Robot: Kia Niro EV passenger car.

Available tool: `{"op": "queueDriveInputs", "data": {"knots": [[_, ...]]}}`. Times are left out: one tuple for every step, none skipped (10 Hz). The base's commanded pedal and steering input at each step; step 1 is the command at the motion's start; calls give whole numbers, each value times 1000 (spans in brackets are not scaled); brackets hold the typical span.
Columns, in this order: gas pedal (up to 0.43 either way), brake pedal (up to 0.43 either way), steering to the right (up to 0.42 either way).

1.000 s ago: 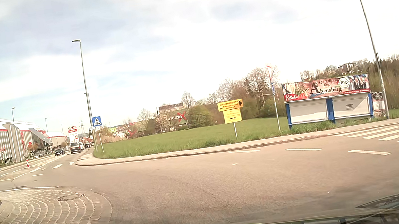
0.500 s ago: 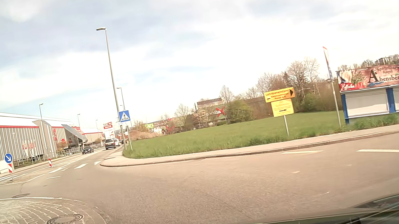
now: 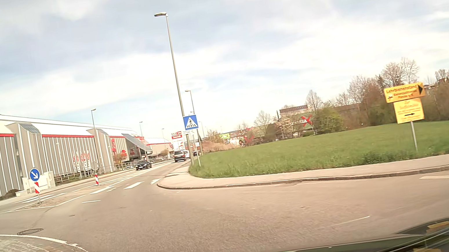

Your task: Follow the waypoints while adhering to traffic rules and regulations

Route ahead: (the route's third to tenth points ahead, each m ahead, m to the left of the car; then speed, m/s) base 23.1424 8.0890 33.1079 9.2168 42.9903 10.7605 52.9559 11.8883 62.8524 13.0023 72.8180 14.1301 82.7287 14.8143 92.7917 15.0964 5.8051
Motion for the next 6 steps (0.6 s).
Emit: {"op": "queueDriveInputs", "data": {"knots": [[67,0,-261],[67,0,-261],[67,0,-261],[67,0,-261],[67,0,-261],[67,0,-258]]}}
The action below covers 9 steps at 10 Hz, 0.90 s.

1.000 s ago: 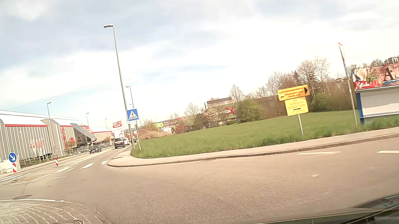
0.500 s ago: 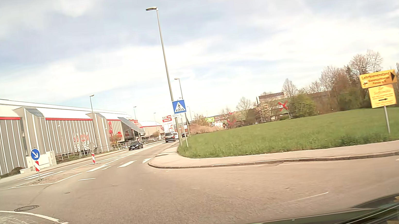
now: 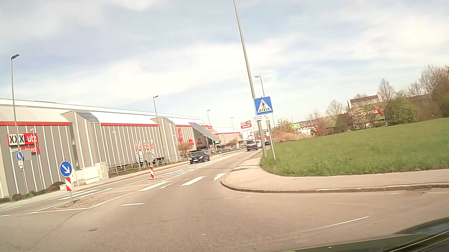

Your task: Follow the waypoints while adhering to traffic rules and regulations

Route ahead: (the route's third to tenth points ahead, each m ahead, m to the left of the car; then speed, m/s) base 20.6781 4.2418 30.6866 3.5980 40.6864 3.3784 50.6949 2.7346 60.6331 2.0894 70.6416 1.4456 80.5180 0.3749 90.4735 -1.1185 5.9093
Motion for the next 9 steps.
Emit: {"op": "queueDriveInputs", "data": {"knots": [[67,0,-254],[67,0,-251],[79,0,-237],[87,0,-211],[87,0,-187],[98,0,-158],[98,0,-123],[98,0,-96],[98,0,-62]]}}
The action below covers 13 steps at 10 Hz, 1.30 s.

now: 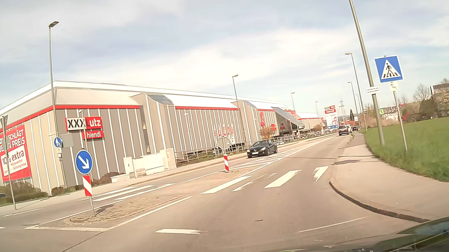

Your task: Follow the waypoints while adhering to traffic rules and regulations

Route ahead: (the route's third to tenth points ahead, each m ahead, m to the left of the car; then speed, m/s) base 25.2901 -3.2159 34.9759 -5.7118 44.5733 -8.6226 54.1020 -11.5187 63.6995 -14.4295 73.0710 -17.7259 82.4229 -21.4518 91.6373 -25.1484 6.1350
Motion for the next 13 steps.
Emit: {"op": "queueDriveInputs", "data": {"knots": [[98,0,-39],[130,0,-17],[157,0,0],[157,0,19],[157,0,33],[157,0,46],[157,0,58],[157,0,66],[157,0,69],[157,0,69],[157,0,69],[157,0,69],[150,0,69]]}}
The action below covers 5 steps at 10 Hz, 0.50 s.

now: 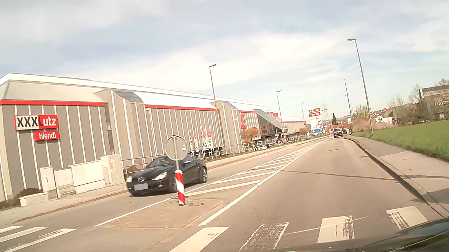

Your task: Follow the waypoints while adhering to traffic rules and regulations

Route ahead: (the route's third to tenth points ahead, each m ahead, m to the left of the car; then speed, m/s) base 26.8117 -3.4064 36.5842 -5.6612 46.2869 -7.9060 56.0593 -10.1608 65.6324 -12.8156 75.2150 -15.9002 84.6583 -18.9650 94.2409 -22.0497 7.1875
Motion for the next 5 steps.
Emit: {"op": "queueDriveInputs", "data": {"knots": [[150,0,69],[138,0,69],[138,0,69],[138,0,69],[138,0,69]]}}
